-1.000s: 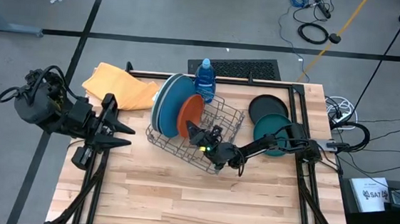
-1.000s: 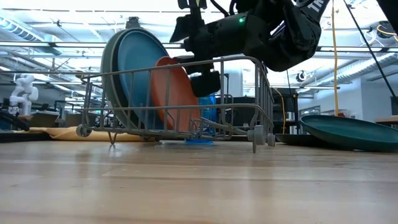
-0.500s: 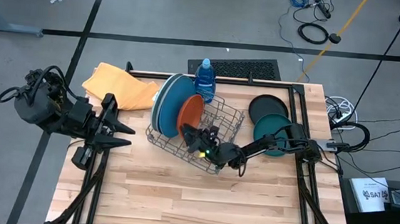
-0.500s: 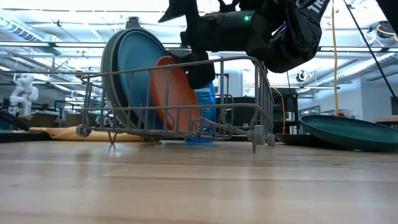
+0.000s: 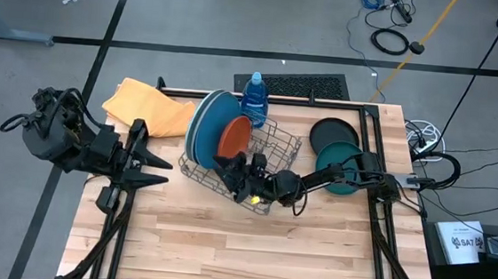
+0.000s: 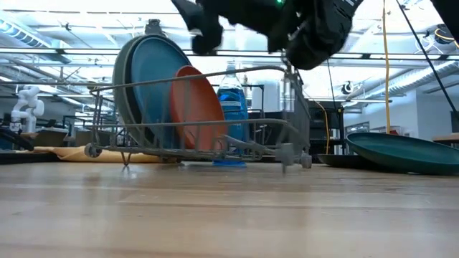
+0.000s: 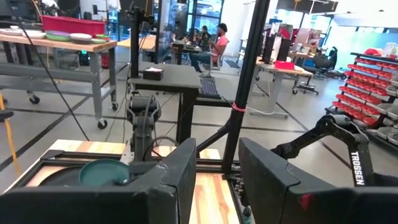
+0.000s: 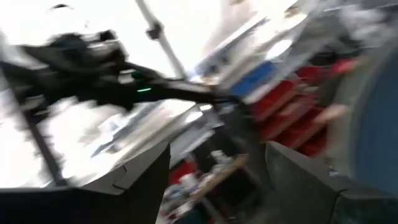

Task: Sort dishes
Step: Put the dark green plate into the dish rack

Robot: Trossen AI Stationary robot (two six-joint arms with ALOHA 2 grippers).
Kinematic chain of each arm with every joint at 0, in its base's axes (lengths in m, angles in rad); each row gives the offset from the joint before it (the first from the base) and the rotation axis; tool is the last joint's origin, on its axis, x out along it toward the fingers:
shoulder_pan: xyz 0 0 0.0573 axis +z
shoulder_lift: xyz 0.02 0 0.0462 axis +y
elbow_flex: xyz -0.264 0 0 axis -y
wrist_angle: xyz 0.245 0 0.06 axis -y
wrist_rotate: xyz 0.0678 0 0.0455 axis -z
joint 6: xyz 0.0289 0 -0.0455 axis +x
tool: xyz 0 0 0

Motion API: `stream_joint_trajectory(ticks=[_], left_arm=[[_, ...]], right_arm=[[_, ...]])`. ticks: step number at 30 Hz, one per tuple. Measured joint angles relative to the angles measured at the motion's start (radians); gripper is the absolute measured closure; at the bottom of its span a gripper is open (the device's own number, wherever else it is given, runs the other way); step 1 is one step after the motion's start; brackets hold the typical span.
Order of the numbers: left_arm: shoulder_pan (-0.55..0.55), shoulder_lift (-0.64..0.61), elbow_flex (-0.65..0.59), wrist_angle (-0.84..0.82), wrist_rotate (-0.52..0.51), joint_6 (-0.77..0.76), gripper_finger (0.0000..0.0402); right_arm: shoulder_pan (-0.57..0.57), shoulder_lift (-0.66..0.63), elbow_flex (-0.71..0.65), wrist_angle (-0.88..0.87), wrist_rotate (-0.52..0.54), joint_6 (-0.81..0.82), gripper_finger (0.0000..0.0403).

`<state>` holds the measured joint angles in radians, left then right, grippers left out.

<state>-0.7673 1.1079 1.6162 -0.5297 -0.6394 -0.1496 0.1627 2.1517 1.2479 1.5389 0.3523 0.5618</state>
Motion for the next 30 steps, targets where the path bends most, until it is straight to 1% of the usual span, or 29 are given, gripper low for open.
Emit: stream_joint_trajectory(ticks=[5,7,10,14,17,18,20,22,23,25,27,30], left_arm=[[0.000,0.015,0.000,0.002,-0.006,0.000,0.0278],[0.000,0.023,0.000,0.007,-0.007,0.000,0.0278],[0.000,0.035,0.000,0.008,-0.007,-0.001,0.0278],[0.000,0.053,0.000,0.008,-0.007,-0.003,0.0278],[0.000,0.069,0.000,0.018,-0.007,-0.003,0.0278],[0.000,0.075,0.000,0.022,-0.007,-0.003,0.0278],[0.000,0.085,0.000,0.025,-0.007,-0.003,0.0278],[0.000,0.096,0.000,0.028,-0.007,-0.008,0.0278],[0.000,0.100,0.000,0.028,-0.007,-0.013,0.0278],[0.000,0.109,0.000,0.028,-0.007,-0.027,0.0278],[0.000,0.118,0.000,0.029,-0.013,-0.028,0.0278],[0.000,0.136,0.000,0.029,-0.021,-0.028,0.0278]], right_arm=[[0.001,-0.002,0.113,-0.009,-0.288,-0.059,0.0147],[0.002,-0.002,0.155,-0.042,-0.404,-0.076,0.0147],[0.008,-0.002,0.214,-0.109,-0.551,-0.103,0.0147],[0.022,-0.014,0.271,-0.267,-0.662,-0.162,0.0147],[0.039,-0.056,0.301,-0.471,-0.692,-0.244,0.0147],[0.048,-0.076,0.312,-0.544,-0.687,-0.280,0.0147],[0.072,-0.129,0.328,-0.708,-0.639,-0.376,0.0147],[0.108,-0.192,0.342,-0.897,-0.533,-0.486,0.0147],[0.132,-0.228,0.347,-0.997,-0.459,-0.536,0.0147],[0.186,-0.301,0.353,-1.183,-0.284,-0.621,0.0147],[0.250,-0.371,0.353,-1.356,-0.091,-0.671,0.0147],[0.365,-0.454,0.353,-1.608,0.208,-0.660,0.0147]])
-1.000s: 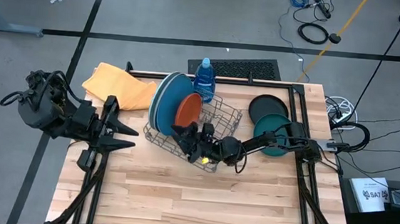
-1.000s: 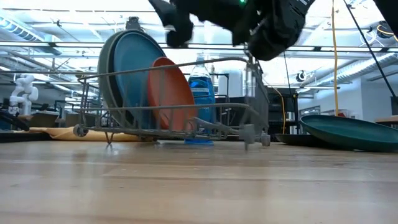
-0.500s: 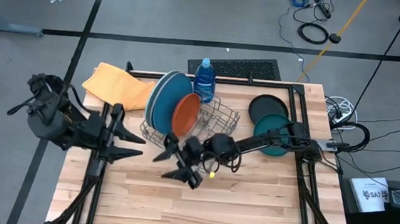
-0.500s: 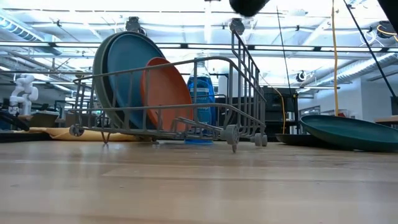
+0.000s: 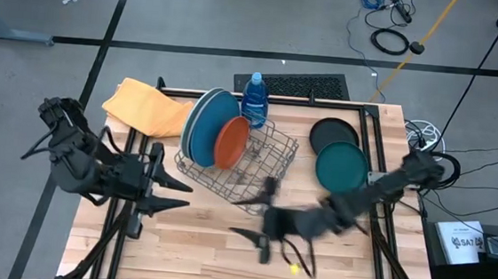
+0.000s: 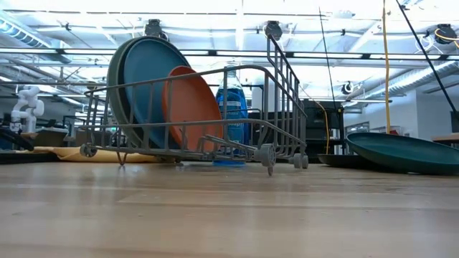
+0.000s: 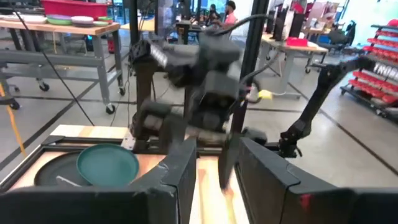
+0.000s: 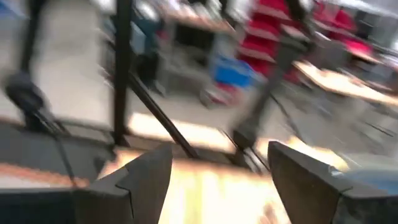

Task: Sort dishes
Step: Put the dark green plate into the dish rack

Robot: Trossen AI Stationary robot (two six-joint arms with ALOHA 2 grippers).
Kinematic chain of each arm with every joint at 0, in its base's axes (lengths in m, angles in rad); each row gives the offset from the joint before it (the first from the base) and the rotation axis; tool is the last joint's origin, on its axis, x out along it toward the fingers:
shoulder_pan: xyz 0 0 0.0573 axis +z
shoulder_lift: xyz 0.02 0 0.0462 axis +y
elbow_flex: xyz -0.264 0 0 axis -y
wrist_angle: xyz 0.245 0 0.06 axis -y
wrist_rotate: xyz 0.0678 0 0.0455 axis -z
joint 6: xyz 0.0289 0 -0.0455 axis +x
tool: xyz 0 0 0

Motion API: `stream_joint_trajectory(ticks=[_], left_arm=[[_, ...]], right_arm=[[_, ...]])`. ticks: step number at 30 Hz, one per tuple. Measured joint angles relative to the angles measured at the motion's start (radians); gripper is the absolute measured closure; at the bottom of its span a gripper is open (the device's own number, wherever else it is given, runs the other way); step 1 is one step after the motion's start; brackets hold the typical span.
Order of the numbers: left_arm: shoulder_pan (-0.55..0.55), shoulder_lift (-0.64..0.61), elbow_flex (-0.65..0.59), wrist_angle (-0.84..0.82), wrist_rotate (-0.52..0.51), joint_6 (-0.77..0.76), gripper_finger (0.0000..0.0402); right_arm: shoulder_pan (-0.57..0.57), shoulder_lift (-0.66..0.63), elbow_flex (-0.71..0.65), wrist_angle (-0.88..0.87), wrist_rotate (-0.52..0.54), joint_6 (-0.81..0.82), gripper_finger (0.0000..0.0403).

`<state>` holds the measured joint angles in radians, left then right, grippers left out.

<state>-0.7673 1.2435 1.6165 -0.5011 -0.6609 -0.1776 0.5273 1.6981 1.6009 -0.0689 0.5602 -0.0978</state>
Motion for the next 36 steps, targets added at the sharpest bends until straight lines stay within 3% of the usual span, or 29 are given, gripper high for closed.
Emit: stream_joint_trajectory(ticks=[4,7,13,17,23,31,36], left_arm=[[0.000,0.028,0.000,0.000,-0.026,0.003,0.0278],[-0.001,0.053,0.000,-0.001,-0.084,0.003,0.0278],[-0.011,0.124,0.000,-0.004,-0.167,-0.026,0.0278],[-0.021,0.170,0.000,-0.005,-0.184,-0.027,0.0278],[-0.052,0.187,0.000,-0.023,-0.270,-0.026,0.0278],[-0.173,0.067,0.000,-0.025,-0.442,0.086,0.0278],[-0.242,0.015,0.000,-0.047,-0.561,0.166,0.0278]], right_arm=[[0.153,-0.056,0.000,-0.320,0.358,0.213,0.0147],[0.231,-0.051,0.000,-0.615,0.488,0.542,0.0147],[0.314,0.048,-0.002,-1.202,0.525,1.301,0.0147],[0.321,0.127,-0.008,-1.506,0.458,1.686,0.0147],[0.270,0.134,-0.213,-1.402,0.330,1.774,0.0147],[0.246,0.133,-0.488,-1.402,0.218,2.023,0.0147],[0.210,0.132,-0.603,-1.329,0.189,1.982,0.0147]])
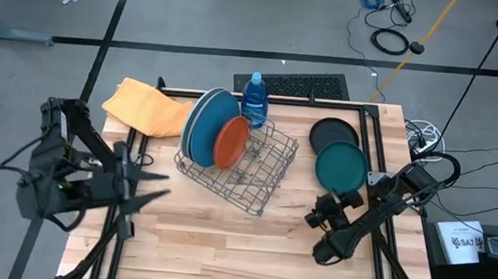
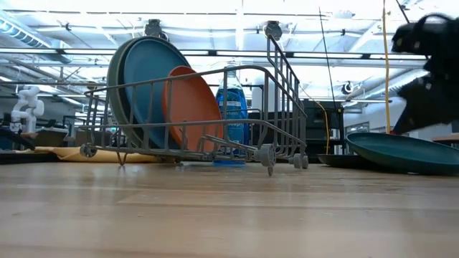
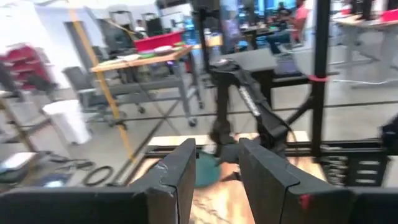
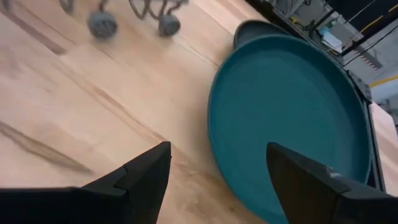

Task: Sort dishes
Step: Put the dark green plate into the dish rack

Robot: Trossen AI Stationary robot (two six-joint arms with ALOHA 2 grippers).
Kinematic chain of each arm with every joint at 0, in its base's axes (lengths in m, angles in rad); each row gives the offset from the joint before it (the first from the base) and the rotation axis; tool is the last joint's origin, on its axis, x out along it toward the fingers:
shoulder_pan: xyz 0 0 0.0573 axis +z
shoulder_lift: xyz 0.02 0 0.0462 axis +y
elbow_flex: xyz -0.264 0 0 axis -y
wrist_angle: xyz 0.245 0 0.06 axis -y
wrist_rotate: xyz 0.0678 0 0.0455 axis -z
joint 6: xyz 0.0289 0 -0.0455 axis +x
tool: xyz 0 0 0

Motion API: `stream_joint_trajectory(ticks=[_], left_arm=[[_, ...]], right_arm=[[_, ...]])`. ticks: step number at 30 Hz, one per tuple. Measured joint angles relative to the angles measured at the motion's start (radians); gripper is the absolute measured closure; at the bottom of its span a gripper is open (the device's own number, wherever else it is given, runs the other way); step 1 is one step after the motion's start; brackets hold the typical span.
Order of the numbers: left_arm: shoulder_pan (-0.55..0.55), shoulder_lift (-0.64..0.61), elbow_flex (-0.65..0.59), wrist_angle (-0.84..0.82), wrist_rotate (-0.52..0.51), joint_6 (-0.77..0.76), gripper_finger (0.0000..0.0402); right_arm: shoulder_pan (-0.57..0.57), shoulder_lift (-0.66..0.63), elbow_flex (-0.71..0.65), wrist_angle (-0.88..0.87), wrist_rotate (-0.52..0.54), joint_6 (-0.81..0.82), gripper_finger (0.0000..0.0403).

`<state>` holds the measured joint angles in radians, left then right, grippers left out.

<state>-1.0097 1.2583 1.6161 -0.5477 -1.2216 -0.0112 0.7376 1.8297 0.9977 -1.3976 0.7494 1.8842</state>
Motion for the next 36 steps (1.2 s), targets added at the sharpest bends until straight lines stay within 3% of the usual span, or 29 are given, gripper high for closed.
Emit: stream_joint_trajectory(ticks=[8,12,17,22,28,36], left_arm=[[-0.025,-0.016,0.000,-0.125,-0.158,-0.060,0.0278],[-0.025,-0.015,0.000,-0.129,-0.170,-0.061,0.0278],[-0.025,-0.015,0.000,-0.125,-0.171,-0.062,0.0278],[-0.025,-0.015,0.000,-0.159,-0.171,-0.122,0.0278],[-0.025,-0.015,-0.024,-0.207,-0.171,-0.197,0.0278],[-0.025,-0.015,-0.073,-0.197,-0.171,-0.225,0.0278]], right_arm=[[-0.120,-0.001,-0.090,0.162,0.000,-0.199,0.0149],[-0.195,-0.001,-0.115,0.302,-0.026,-0.363,0.0162],[-0.279,-0.001,-0.158,0.328,-0.077,-0.351,0.0189],[-0.330,-0.004,-0.170,0.376,-0.111,-0.403,0.0249],[-0.351,-0.004,-0.170,0.461,-0.121,-0.508,0.0379],[-0.328,-0.001,-0.090,0.411,-0.138,-0.511,0.0398]])
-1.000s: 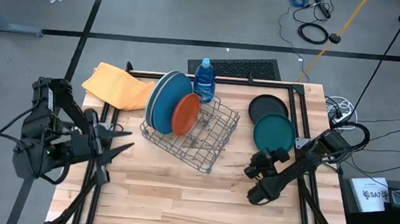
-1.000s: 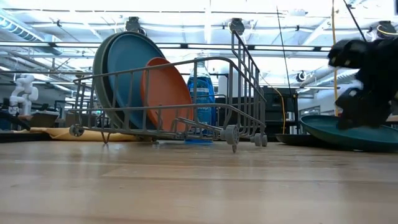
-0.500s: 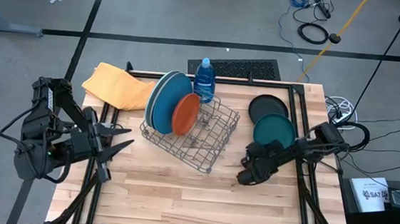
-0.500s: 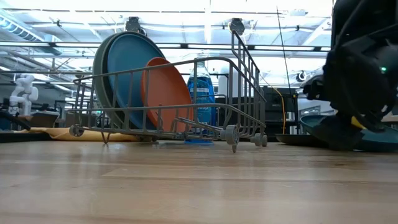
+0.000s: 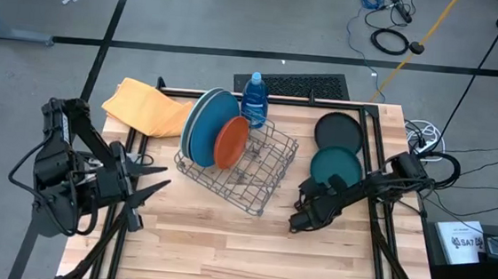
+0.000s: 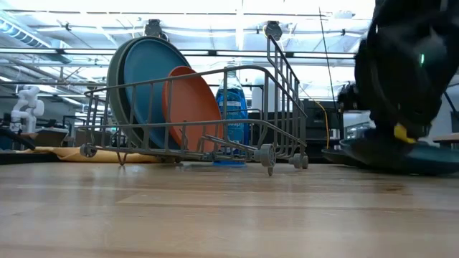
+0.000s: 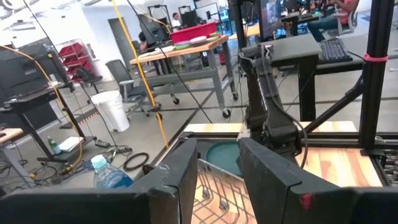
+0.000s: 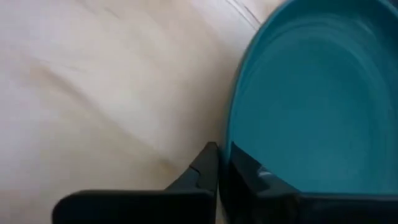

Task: Sort dishes
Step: Put the dark green plate into the dish rack

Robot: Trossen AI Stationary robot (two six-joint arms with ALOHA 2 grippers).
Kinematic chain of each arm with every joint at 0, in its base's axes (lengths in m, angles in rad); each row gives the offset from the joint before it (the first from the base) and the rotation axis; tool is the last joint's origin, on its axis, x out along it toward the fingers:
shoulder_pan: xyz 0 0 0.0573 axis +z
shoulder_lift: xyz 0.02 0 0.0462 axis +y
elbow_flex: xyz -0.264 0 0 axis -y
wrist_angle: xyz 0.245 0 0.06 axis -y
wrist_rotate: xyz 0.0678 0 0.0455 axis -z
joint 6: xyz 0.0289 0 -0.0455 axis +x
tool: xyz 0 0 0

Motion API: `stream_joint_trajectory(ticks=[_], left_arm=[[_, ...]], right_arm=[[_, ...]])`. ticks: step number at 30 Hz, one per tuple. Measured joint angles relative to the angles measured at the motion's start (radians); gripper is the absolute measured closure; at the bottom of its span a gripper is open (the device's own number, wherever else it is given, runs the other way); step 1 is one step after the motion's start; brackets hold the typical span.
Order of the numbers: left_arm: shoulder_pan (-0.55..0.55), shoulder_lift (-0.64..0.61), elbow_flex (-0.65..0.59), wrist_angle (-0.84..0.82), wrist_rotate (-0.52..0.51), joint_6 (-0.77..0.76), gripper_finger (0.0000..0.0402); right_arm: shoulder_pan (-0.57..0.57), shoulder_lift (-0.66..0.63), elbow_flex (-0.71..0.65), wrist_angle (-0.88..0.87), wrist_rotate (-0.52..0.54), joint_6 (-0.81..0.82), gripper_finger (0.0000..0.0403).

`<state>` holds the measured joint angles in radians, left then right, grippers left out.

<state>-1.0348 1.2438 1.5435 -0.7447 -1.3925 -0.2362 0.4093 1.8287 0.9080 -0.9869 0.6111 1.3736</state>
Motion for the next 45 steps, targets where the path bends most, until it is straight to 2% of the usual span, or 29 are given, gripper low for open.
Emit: stream_joint_trajectory(ticks=[5,12,16,20,24,26,34,37,39,42,43,45], left_arm=[[0.000,0.000,-0.012,-0.002,0.000,-0.021,0.0278],[0.000,0.000,-0.012,-0.005,0.000,-0.021,0.0278],[0.000,0.000,-0.012,-0.006,0.000,-0.021,0.0278],[0.000,0.000,-0.012,-0.009,0.000,-0.021,0.0278],[0.000,0.004,-0.012,-0.015,0.000,-0.021,0.0278],[0.000,0.011,-0.012,-0.017,0.000,-0.021,0.0278],[0.000,0.027,-0.012,-0.025,0.001,-0.021,0.0278],[0.000,0.026,-0.012,-0.025,0.000,-0.021,0.0278],[0.000,0.026,-0.012,-0.025,0.000,-0.021,0.0278],[0.001,0.026,-0.012,-0.025,0.000,-0.021,0.0278],[0.001,0.026,-0.012,-0.025,0.000,-0.021,0.0278],[0.001,0.026,-0.012,-0.025,0.000,-0.021,0.0278]], right_arm=[[0.029,0.000,0.166,-0.154,0.006,0.009,0.0400],[0.111,0.001,0.468,-0.441,0.152,0.096,0.0401],[0.175,0.001,0.661,-0.574,0.326,0.191,0.0401],[0.233,-0.007,0.800,-0.579,0.610,0.190,0.0402],[0.247,-0.012,0.901,-0.506,0.898,0.089,0.0402],[0.242,-0.011,0.933,-0.412,0.958,-0.014,0.0402],[0.143,0.002,0.962,0.104,0.961,-0.430,0.0402],[0.120,0.016,0.961,0.252,0.927,-0.559,0.0402],[0.098,0.018,0.960,0.359,0.823,-0.705,0.0402],[0.058,0.021,0.960,0.603,0.477,-0.995,0.0401],[0.047,0.033,0.961,0.701,0.398,-1.069,0.0401],[0.038,0.060,0.961,0.887,0.305,-1.197,0.0400]])
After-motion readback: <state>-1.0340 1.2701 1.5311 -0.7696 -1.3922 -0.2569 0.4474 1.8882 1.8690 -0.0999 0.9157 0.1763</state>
